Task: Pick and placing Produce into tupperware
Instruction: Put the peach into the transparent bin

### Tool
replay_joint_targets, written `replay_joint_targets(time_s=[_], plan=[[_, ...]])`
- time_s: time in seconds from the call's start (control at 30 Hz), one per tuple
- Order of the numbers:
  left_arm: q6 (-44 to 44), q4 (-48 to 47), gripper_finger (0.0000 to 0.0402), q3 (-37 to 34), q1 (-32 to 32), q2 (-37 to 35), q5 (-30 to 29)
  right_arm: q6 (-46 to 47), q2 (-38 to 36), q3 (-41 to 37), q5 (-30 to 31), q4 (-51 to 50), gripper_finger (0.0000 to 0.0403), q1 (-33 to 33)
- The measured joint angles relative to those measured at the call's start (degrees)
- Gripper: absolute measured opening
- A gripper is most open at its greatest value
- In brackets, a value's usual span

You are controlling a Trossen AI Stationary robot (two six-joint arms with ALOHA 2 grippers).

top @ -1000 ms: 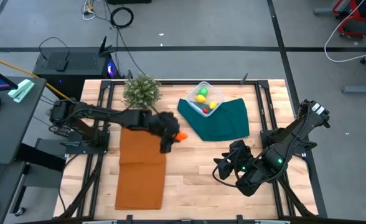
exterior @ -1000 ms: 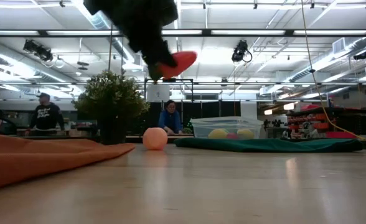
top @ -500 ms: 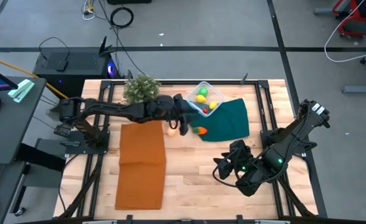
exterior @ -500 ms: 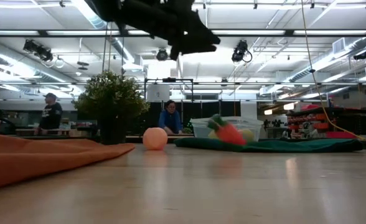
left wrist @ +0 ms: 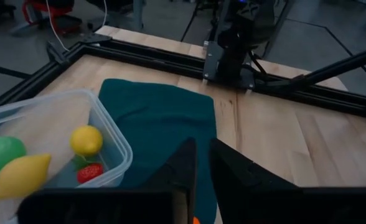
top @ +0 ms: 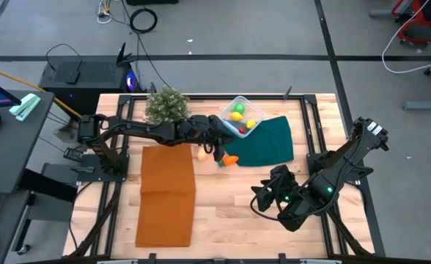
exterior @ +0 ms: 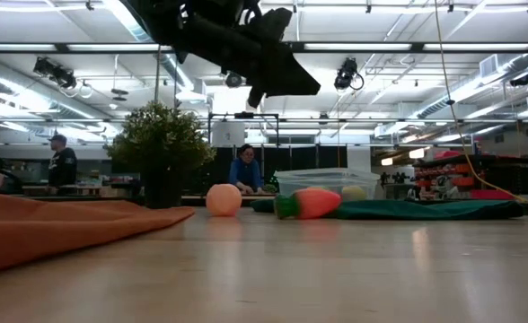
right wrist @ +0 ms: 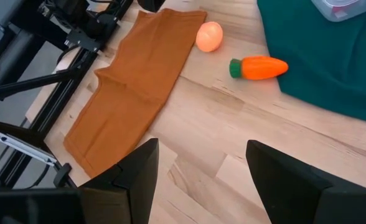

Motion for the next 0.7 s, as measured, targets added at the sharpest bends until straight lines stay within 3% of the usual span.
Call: replay_joint_targets(time_s=[0.5,0.7], plan=[[0.6,-0.9,0.0040,0.0,0.2,0.0,2.4,-0.1,0.0,0.0,-0.1,-0.2,0.0208,0.0],[1.7,-0.8,0.0010,0.0,0.3,-2.7,1.2,-0.1,0.0,0.0,-0.3,-0.2,0.0208,0.0]])
